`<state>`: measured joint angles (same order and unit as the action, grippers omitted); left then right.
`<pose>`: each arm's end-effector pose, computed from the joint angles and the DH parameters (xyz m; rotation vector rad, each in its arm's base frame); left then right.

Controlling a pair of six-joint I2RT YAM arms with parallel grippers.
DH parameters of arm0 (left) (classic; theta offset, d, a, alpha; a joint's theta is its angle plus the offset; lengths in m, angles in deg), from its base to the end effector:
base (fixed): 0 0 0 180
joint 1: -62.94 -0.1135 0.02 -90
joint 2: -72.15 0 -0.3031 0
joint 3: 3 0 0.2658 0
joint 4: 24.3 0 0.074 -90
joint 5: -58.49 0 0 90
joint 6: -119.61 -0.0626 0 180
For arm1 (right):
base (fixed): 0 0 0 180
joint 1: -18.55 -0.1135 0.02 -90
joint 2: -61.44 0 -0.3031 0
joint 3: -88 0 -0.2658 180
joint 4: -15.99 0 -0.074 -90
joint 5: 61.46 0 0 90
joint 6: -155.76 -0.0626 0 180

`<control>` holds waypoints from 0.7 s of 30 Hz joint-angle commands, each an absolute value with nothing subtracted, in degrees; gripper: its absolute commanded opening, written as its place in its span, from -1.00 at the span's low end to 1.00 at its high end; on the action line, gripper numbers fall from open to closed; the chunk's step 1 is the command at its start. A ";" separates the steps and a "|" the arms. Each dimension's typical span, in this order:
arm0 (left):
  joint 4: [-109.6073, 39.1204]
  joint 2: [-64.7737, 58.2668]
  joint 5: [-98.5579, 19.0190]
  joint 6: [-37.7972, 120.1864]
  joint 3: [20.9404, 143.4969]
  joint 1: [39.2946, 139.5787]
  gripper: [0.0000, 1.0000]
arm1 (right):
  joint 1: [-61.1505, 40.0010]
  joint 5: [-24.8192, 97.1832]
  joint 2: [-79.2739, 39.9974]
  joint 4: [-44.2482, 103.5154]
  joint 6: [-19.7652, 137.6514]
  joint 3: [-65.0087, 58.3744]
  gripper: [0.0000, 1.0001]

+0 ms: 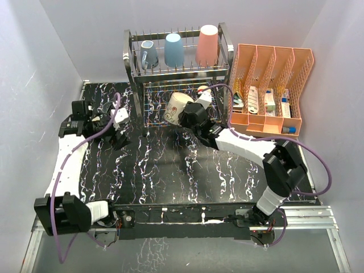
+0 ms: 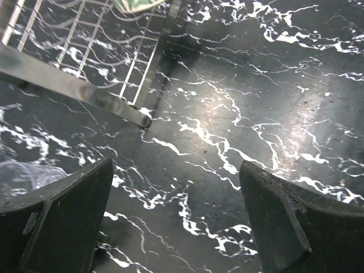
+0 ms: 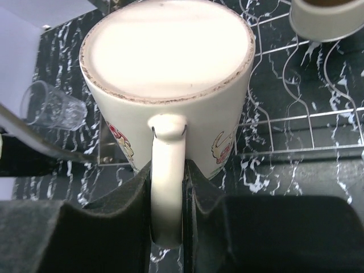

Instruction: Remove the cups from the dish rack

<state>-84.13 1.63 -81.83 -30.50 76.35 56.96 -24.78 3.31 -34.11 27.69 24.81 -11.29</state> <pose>0.2569 -0.0215 0.3515 1.2600 1.7023 -0.4192 0.3261 0.2709 0.2887 0.2355 2.0081 0.4985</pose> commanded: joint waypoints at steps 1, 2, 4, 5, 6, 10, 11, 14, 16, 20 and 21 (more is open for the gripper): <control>-71.34 8.62 -82.05 -32.43 71.39 58.91 0.80 | -25.01 6.03 -24.60 20.77 16.42 -11.48 -0.85; -69.57 9.91 -82.06 -32.53 69.96 59.23 0.80 | -25.04 6.89 -23.46 20.98 14.73 -12.31 -0.84; -65.66 12.44 -82.37 -33.14 66.77 60.32 0.80 | -25.42 8.84 -21.32 21.08 11.33 -14.20 -0.85; -64.21 13.39 -82.45 -34.00 65.22 60.86 0.80 | -25.70 9.52 -20.36 20.98 9.77 -15.13 -0.85; -62.25 14.24 -82.50 -34.22 63.81 61.43 0.80 | -25.98 10.42 -19.50 20.81 8.06 -16.02 -0.85; -54.39 16.57 -82.25 -31.48 59.68 64.60 0.79 | -26.66 13.83 -16.67 20.14 0.77 -18.92 -0.84; -53.01 17.35 -82.15 -31.37 58.95 65.58 0.79 | -26.77 14.92 -16.01 19.63 -0.46 -19.75 -0.85; -50.75 19.60 -81.85 -33.15 56.64 68.14 0.79 | -27.20 17.87 -14.62 18.02 -6.16 -21.74 -0.85; -49.34 21.08 -81.60 -34.30 54.98 69.46 0.80 | -27.70 19.41 -14.00 16.51 -9.84 -23.56 -0.85; -46.46 23.62 -81.26 -34.56 51.89 71.19 0.80 | -28.63 22.73 -12.76 10.73 -17.68 -27.87 -0.85; -45.58 24.35 -81.19 -34.65 50.57 71.54 0.80 | -28.87 23.39 -12.58 9.56 -19.31 -28.45 -0.85</control>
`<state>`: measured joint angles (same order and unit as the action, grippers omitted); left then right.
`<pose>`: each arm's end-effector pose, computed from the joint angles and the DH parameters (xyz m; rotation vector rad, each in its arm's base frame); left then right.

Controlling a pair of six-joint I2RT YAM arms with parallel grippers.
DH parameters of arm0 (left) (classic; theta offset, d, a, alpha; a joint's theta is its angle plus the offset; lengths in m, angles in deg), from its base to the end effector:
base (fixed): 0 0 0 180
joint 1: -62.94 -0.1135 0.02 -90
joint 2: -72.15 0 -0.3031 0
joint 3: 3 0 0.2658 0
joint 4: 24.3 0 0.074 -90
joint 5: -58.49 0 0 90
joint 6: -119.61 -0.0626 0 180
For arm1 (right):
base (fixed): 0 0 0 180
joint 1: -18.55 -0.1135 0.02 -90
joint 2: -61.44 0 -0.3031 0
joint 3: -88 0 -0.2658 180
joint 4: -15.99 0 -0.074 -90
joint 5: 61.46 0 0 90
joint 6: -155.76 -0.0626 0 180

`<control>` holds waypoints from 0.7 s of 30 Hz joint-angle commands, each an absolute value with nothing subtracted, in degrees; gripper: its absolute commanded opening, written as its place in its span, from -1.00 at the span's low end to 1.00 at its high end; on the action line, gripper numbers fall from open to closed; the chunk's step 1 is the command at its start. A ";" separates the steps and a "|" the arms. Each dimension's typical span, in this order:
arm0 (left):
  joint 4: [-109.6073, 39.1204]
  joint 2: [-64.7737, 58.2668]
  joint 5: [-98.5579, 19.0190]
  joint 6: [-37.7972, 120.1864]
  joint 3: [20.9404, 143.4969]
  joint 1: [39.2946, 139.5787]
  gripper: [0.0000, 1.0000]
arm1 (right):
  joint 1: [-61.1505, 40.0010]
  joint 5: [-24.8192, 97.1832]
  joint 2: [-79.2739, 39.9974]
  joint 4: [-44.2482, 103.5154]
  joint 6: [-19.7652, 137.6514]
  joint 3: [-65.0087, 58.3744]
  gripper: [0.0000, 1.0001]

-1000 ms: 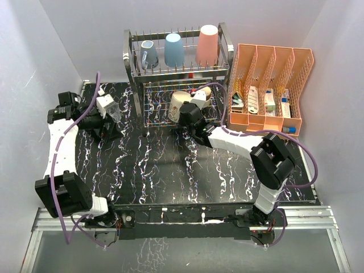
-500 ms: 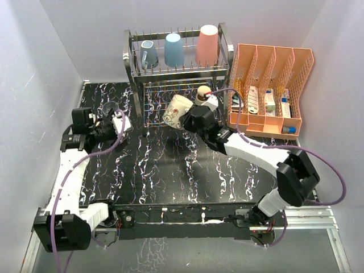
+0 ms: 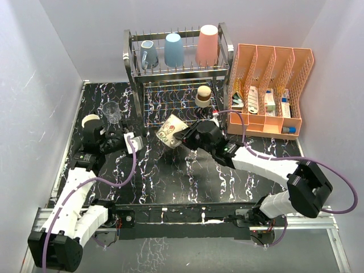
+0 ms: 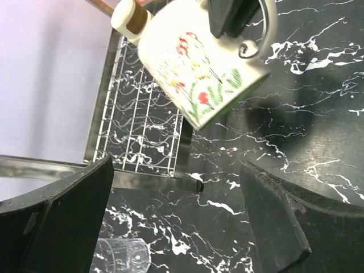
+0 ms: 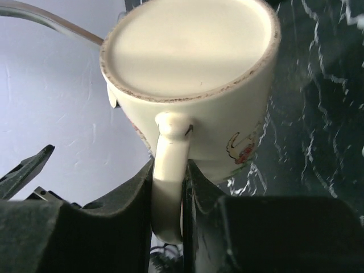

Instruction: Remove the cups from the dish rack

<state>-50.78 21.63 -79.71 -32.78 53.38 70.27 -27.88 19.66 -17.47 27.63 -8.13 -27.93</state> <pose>0.1924 -0.0718 0.3338 1.4273 1.1126 -0.1327 0.2415 0.2398 0.2823 0.6334 2.1409 1.1113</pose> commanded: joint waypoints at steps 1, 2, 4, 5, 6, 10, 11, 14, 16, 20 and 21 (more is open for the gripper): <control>-44.84 25.31 -81.13 -34.92 49.60 71.86 0.80 | -29.09 24.55 -12.56 8.71 -20.96 -29.03 -0.85; -44.22 25.92 -81.04 -35.14 48.66 72.12 0.80 | -29.34 25.15 -12.57 7.55 -22.39 -29.71 -0.85; -44.08 26.98 -80.90 -36.07 47.12 72.70 0.80 | -30.07 26.18 -12.58 4.94 -25.05 -31.05 -0.85; -44.45 27.44 -80.90 -37.12 46.42 73.11 0.80 | -30.52 26.27 -12.63 4.04 -25.94 -31.47 -0.85; -44.59 28.06 -80.84 -38.13 45.57 73.32 0.80 | -31.10 26.20 -12.65 3.83 -26.62 -31.64 -0.85; -44.99 30.97 -80.88 -37.17 42.47 74.18 0.80 | -33.07 25.61 -13.18 3.00 -27.69 -31.36 -0.84; -45.18 32.31 -80.98 -35.85 41.77 74.43 0.80 | -33.53 25.46 -13.36 2.90 -28.00 -31.18 -0.85; -45.50 37.66 -81.23 -32.99 38.47 74.95 0.80 | -34.40 25.03 -14.25 1.88 -28.86 -30.48 -0.85; -44.61 41.25 -80.81 -28.59 36.31 75.05 0.80 | -34.84 24.43 -15.20 1.39 -29.89 -29.63 -0.85; -41.08 45.53 -78.23 -18.34 34.90 75.15 0.80 | -35.95 21.55 -18.23 -0.68 -32.01 -26.80 -0.85; -40.41 45.86 -77.48 -16.16 35.01 75.19 0.80 | -36.06 20.84 -19.06 -0.75 -32.39 -25.50 -0.85</control>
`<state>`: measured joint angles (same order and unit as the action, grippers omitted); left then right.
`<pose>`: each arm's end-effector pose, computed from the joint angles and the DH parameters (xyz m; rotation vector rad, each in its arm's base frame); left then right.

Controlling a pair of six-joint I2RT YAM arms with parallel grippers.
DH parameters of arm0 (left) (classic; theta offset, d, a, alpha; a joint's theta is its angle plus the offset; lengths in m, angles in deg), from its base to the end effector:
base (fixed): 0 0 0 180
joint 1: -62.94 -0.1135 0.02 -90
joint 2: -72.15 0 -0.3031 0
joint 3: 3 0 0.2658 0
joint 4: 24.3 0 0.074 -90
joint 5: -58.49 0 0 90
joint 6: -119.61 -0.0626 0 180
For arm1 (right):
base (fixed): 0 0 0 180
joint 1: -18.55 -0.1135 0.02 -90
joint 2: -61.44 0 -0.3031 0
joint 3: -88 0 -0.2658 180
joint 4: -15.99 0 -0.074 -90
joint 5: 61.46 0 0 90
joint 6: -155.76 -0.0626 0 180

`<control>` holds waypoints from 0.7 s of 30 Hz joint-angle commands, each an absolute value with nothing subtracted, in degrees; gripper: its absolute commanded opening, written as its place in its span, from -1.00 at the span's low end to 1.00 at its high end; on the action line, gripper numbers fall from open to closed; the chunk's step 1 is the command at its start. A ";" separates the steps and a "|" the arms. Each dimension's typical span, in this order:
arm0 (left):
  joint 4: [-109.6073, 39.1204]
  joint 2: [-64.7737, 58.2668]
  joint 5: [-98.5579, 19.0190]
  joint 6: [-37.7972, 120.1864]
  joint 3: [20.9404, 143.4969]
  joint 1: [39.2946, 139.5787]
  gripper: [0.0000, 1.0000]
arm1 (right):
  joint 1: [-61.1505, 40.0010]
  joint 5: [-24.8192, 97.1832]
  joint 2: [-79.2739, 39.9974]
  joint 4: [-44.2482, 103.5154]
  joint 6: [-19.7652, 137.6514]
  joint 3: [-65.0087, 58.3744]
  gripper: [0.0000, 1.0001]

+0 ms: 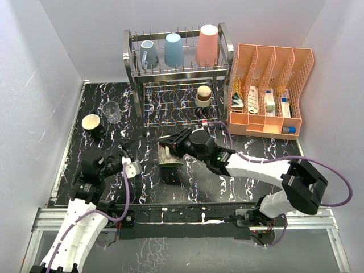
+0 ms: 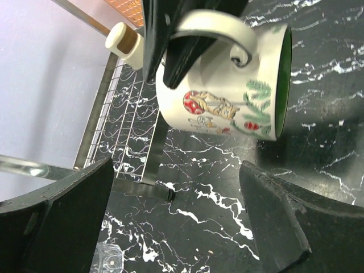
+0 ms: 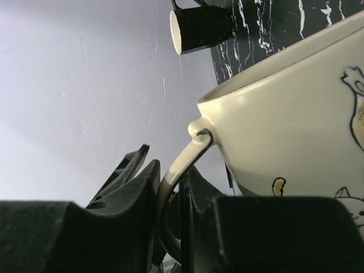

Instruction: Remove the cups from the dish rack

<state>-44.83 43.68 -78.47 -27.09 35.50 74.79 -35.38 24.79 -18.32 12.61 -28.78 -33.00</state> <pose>0.1179 -0.0715 0.2830 1.3756 0.9943 -0.1345 0.2064 0.2764 0.2768 0.8383 2.1083 1.5839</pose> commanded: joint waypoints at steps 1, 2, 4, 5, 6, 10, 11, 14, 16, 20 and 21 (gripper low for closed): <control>-40.45 46.07 -77.10 -14.89 35.25 75.22 0.80 | -36.21 20.22 -19.82 -0.95 -32.61 -23.98 -0.85; -40.79 46.24 -77.09 -14.11 35.60 75.23 0.80 | -36.31 19.56 -20.52 -1.01 -32.92 -22.66 -0.85; -40.48 46.83 -77.22 -12.38 35.65 75.18 0.80 | -36.91 18.15 -21.91 -1.00 -33.50 -19.75 -0.84; -39.84 47.30 -77.38 -11.37 35.57 75.21 0.80 | -37.24 17.35 -22.49 -0.98 -33.66 -18.50 -0.84; -39.28 47.67 -77.53 -10.65 35.42 75.27 0.79 | -37.43 16.77 -23.00 -1.13 -33.85 -17.29 -0.84; -36.93 48.50 -76.36 -9.04 34.42 75.18 0.79 | -38.40 14.69 -24.60 -1.37 -34.47 -12.95 -0.84; -36.80 48.63 -75.90 -9.20 34.20 75.23 0.79 | -38.54 14.44 -24.93 -1.43 -34.49 -12.01 -0.85; -33.40 49.46 -73.91 -8.09 32.60 75.16 0.79 | -39.20 14.28 -25.59 -1.54 -34.93 -10.05 -0.85; -29.55 49.73 -72.02 -5.83 31.52 75.24 0.78 | -40.00 13.87 -25.79 -1.59 -35.32 -9.37 -0.85; -21.55 48.64 -65.43 -3.07 29.88 75.19 0.73 | -41.41 13.78 -26.07 -1.90 -36.51 -8.83 -0.84; -19.87 48.27 -63.96 -2.84 29.57 75.22 0.72 | -41.83 13.59 -26.07 -1.85 -36.63 -8.72 -0.85</control>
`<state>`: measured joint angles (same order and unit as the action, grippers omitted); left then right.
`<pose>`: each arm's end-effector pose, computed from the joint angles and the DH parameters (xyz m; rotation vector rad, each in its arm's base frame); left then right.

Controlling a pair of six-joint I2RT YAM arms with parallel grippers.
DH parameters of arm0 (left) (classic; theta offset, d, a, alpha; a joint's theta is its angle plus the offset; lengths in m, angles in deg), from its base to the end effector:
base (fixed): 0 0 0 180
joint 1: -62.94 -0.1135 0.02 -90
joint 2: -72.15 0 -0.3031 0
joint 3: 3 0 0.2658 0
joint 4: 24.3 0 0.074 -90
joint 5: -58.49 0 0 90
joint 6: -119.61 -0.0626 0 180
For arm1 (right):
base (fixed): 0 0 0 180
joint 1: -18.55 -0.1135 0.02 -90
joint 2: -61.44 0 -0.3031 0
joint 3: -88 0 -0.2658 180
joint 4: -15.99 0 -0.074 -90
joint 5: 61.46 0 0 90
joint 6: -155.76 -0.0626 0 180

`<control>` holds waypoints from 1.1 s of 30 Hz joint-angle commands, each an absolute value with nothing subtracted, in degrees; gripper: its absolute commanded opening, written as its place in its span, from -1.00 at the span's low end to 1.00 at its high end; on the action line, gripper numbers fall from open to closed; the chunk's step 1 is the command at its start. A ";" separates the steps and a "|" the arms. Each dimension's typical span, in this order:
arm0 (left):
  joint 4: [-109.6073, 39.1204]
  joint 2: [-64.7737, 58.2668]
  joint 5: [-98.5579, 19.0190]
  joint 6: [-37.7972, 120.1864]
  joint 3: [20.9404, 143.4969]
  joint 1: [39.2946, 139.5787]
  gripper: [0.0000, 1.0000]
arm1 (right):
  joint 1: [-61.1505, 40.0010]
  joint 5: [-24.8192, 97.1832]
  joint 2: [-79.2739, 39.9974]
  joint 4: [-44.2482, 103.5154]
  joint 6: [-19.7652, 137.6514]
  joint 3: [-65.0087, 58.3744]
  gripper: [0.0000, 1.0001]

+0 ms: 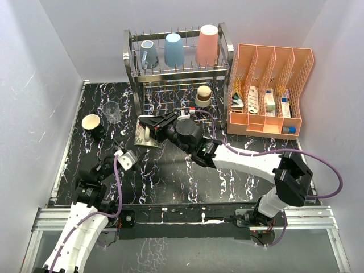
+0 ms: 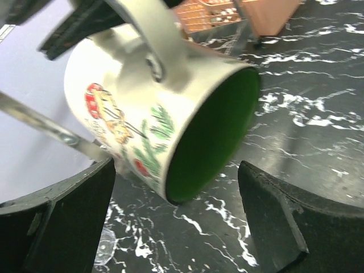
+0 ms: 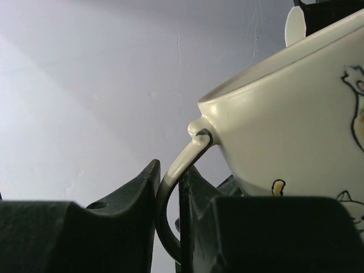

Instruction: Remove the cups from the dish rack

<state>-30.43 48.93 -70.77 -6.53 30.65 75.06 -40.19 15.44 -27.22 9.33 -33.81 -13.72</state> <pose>0.1139 -0.0650 0.2903 1.0745 1.0684 -0.1762 0.2244 0.3423 0.3599 0.9065 1.8138 1.8120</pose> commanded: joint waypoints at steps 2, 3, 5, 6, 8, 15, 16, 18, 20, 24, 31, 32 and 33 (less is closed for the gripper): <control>-16.91 46.94 -61.84 -1.77 29.51 75.16 0.71 | -42.75 13.17 -26.10 -1.63 -36.74 -8.36 -0.85; -16.02 46.24 -61.34 -1.04 29.72 75.22 0.70 | -43.24 13.10 -26.17 -1.59 -36.84 -8.23 -0.84; -14.52 44.93 -60.94 0.56 30.42 75.20 0.69 | -44.08 13.03 -26.49 -1.63 -37.13 -7.96 -0.85; -13.89 44.38 -60.74 1.29 30.70 75.24 0.68 | -44.37 12.92 -26.65 -1.64 -37.27 -7.94 -0.85; -12.99 43.52 -60.60 1.93 31.12 75.23 0.66 | -44.92 12.90 -26.65 -1.64 -37.66 -8.13 -0.85; -11.40 43.77 -60.94 -1.11 31.32 75.20 -0.02 | -45.30 12.50 -25.54 -0.51 -38.51 -9.91 -0.84; -11.31 44.10 -61.88 -1.67 31.25 75.24 -0.21 | -45.34 12.61 -25.48 -0.44 -38.56 -10.33 -0.85; -11.33 44.79 -63.39 -3.18 30.99 75.19 -0.52 | -45.34 13.03 -25.56 -0.04 -39.04 -11.11 -0.85; -11.37 45.32 -64.23 -4.77 30.88 75.30 -0.73 | -45.34 13.62 -25.63 0.12 -39.76 -12.22 -0.85; -12.97 45.16 -63.67 -6.04 31.96 75.23 -1.00 | -45.28 14.49 -25.44 -0.04 -40.24 -14.90 -0.82; -25.81 40.63 -62.72 -6.98 37.89 75.28 -1.00 | -41.67 18.20 -22.80 2.16 -39.77 -22.80 0.19; -29.16 38.96 -62.60 -7.18 39.57 75.28 -1.00 | -40.93 18.78 -21.97 3.19 -39.46 -23.77 0.33; -32.14 36.97 -62.36 -7.21 41.24 75.28 -1.00 | -40.21 19.31 -21.23 3.88 -39.01 -25.40 0.43</control>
